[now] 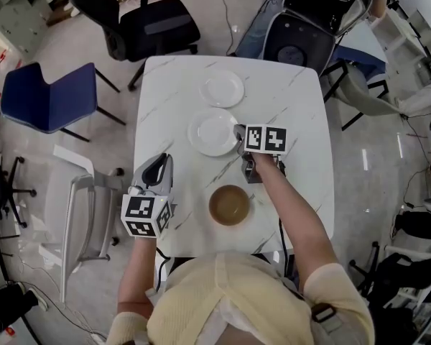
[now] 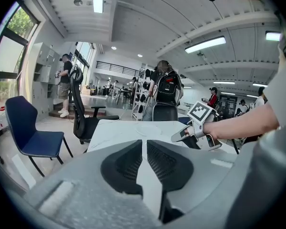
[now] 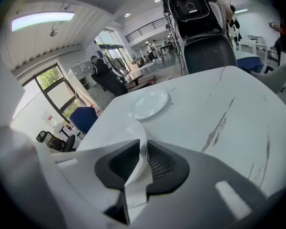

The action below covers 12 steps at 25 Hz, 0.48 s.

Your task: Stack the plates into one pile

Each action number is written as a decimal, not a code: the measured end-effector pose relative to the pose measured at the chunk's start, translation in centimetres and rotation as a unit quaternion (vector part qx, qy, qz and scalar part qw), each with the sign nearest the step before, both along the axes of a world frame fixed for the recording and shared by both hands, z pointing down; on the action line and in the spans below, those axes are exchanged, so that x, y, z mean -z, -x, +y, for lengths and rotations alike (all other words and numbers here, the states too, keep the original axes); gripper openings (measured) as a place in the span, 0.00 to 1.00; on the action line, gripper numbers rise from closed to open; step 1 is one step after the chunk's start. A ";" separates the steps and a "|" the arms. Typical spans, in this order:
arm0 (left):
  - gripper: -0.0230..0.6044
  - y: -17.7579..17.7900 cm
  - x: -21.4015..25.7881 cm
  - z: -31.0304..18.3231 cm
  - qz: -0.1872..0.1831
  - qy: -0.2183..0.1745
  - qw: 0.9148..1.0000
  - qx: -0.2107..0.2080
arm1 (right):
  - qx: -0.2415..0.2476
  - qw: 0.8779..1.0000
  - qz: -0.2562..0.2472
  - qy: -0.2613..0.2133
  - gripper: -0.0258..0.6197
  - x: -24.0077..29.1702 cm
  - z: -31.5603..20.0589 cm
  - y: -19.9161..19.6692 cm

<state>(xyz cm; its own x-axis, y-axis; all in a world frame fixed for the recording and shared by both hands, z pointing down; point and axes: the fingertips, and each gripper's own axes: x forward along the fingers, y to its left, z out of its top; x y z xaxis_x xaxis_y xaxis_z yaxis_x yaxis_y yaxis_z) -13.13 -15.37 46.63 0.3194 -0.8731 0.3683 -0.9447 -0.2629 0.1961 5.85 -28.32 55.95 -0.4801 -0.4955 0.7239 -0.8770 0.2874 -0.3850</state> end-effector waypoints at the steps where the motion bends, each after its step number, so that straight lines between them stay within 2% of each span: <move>1: 0.07 0.0 0.0 0.0 0.000 0.001 1.000 -0.002 | 0.007 1.000 0.010 -0.004 0.14 0.0 0.1 0.0; 3: 0.07 -0.2 0.1 0.1 -0.001 0.001 1.000 -0.006 | 0.017 0.999 0.024 -0.016 0.20 0.3 0.2 0.0; 12: 0.07 -0.5 1.8 -0.7 -0.010 -0.010 1.000 -0.028 | 0.045 0.997 0.013 -0.062 0.17 4.1 0.7 -0.2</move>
